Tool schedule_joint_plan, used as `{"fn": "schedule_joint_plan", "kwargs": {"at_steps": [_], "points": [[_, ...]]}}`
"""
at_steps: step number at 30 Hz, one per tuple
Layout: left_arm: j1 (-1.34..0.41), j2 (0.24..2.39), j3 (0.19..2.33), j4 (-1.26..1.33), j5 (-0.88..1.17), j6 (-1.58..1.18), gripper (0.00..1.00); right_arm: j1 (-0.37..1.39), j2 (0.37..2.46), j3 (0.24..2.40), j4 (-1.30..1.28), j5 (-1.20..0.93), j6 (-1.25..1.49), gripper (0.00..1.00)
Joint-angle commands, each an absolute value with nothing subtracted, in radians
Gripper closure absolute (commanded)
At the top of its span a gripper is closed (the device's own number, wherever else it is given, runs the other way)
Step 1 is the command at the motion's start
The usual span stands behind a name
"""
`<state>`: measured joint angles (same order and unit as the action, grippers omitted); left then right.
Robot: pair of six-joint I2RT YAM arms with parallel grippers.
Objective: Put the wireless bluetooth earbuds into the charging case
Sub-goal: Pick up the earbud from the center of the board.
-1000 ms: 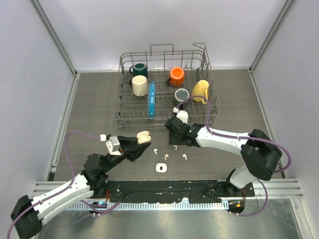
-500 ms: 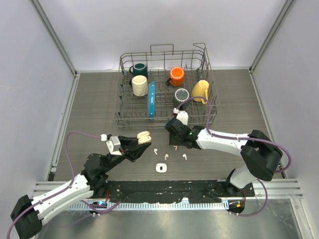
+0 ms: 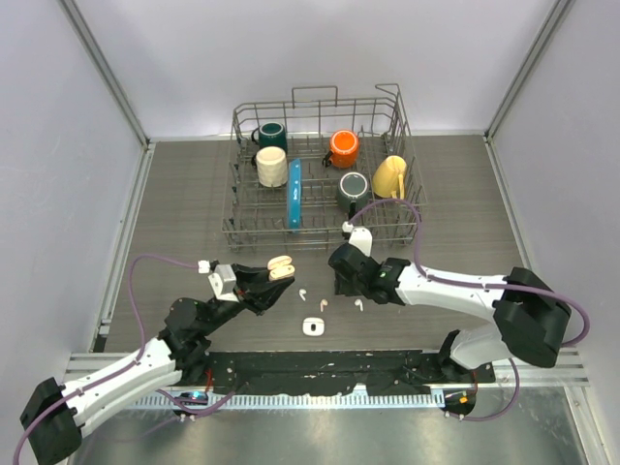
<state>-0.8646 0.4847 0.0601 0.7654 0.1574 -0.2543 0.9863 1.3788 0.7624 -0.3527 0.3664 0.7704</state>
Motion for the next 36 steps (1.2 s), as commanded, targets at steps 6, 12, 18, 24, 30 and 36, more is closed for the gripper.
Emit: {"fn": "schedule_joint_plan", "kwargs": {"at_steps": [6, 12, 18, 24, 30, 36], "points": [[-0.867, 0.483, 0.097, 0.808, 0.149, -0.253, 1.0, 0.986, 1.474, 0.816, -0.327, 0.387, 0.781, 0.58], [-0.868, 0.482, 0.097, 0.804, 0.146, -0.253, 1.0, 0.985, 1.497, 0.834, -0.321, 0.402, 0.778, 0.58], [-0.867, 0.491, 0.097, 0.807, 0.147, -0.253, 1.0, 0.985, 1.528, 0.842, -0.317, 0.425, 0.778, 0.58], [-0.867, 0.489, 0.098, 0.808, 0.146, -0.255, 1.0, 0.985, 1.555, 0.844, -0.316, 0.465, 0.781, 0.58], [-0.868, 0.499, 0.101, 0.81, 0.149, -0.255, 1.0, 0.985, 1.569, 0.842, -0.305, 0.479, 0.773, 0.58], [-0.868, 0.506, 0.101, 0.815, 0.147, -0.258, 1.0, 0.977, 1.581, 0.835, -0.287, 0.468, 0.773, 0.58]]}}
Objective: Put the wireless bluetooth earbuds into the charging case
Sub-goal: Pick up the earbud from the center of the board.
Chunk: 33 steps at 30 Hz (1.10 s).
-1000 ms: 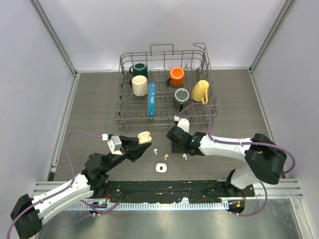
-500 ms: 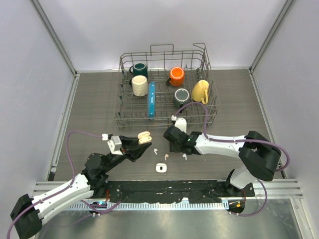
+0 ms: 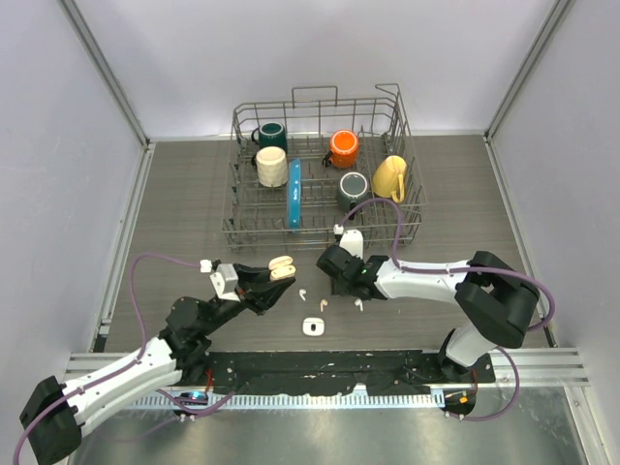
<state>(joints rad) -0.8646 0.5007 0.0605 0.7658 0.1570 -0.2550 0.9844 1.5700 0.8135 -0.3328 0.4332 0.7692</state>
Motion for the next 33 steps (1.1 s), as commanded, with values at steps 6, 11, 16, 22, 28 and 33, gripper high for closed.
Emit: {"fn": "schedule_joint_plan", "kwargs": {"at_steps": [6, 11, 16, 22, 28, 33], "points": [[-0.868, 0.505, 0.101, 0.816, 0.146, -0.259, 1.0, 0.974, 1.594, 0.824, -0.273, 0.454, 0.773, 0.58], [-0.867, 0.502, 0.098, 0.815, 0.144, -0.259, 1.0, 0.973, 1.597, 0.815, -0.272, 0.454, 0.779, 0.62], [-0.868, 0.503, 0.097, 0.815, 0.146, -0.259, 1.0, 0.973, 1.601, 0.804, -0.265, 0.449, 0.781, 0.65], [-0.867, 0.503, 0.097, 0.815, 0.143, -0.256, 1.0, 0.973, 1.595, 0.792, -0.268, 0.44, 0.781, 0.7], [-0.867, 0.508, 0.097, 0.819, 0.141, -0.255, 1.0, 0.973, 1.571, 0.778, -0.281, 0.417, 0.784, 0.76], [-0.868, 0.514, 0.097, 0.821, 0.143, -0.255, 1.0, 0.997, 1.536, 0.756, -0.29, 0.397, 0.801, 0.77]]}}
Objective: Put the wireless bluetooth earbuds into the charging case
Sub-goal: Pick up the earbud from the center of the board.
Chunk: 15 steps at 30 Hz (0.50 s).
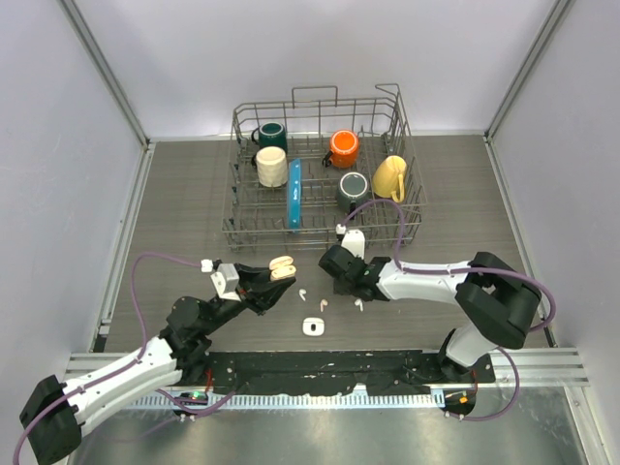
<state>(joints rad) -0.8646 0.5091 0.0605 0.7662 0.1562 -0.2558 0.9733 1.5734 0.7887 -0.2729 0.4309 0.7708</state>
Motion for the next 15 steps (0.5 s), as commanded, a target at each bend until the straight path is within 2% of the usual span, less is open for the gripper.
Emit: {"fn": "schedule_joint_plan", "kwargs": {"at_steps": [1, 11, 15], "points": [[-0.867, 0.514, 0.097, 0.821, 0.143, -0.255, 1.0, 1.005, 1.528, 0.753, -0.294, 0.394, 0.804, 0.77], [-0.868, 0.503, 0.091, 0.816, 0.137, -0.255, 1.0, 1.066, 1.477, 0.701, -0.344, 0.388, 0.799, 0.76], [-0.868, 0.506, 0.089, 0.818, 0.137, -0.255, 1.0, 1.071, 1.479, 0.701, -0.344, 0.391, 0.795, 0.7]]}}
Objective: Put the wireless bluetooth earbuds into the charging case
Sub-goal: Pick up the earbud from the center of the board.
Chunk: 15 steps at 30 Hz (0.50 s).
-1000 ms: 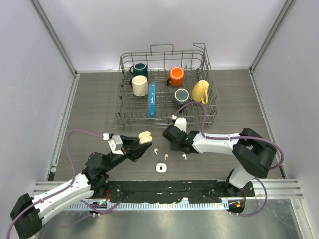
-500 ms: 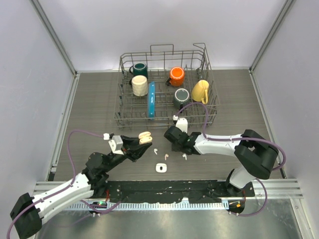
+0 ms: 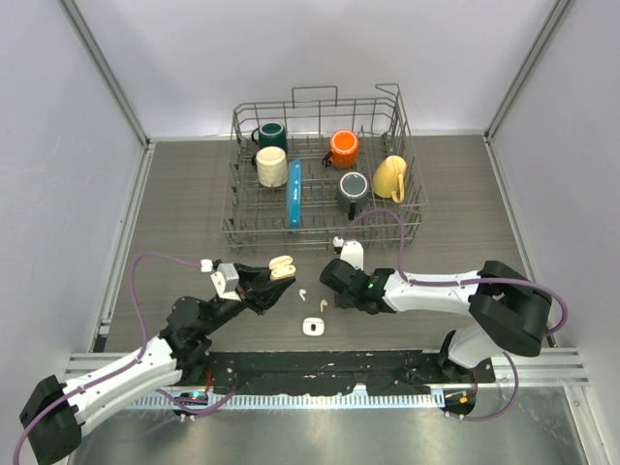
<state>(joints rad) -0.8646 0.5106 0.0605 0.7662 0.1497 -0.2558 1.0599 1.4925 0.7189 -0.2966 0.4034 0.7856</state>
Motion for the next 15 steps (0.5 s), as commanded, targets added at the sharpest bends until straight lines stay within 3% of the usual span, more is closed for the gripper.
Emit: {"fn": "schedule_joint_plan", "kwargs": {"at_steps": [1, 9, 15], "points": [[-0.868, 0.508, 0.09, 0.819, 0.137, -0.255, 1.0, 1.071, 1.48, 0.704, -0.347, 0.394, 0.793, 0.69], [-0.868, 0.502, 0.092, 0.815, 0.138, -0.256, 1.0, 1.071, 1.525, 0.77, -0.386, 0.402, 0.827, 0.61], [-0.868, 0.488, 0.095, 0.801, 0.132, -0.255, 1.0, 1.069, 1.519, 0.772, -0.407, 0.405, 0.887, 0.61]]}}
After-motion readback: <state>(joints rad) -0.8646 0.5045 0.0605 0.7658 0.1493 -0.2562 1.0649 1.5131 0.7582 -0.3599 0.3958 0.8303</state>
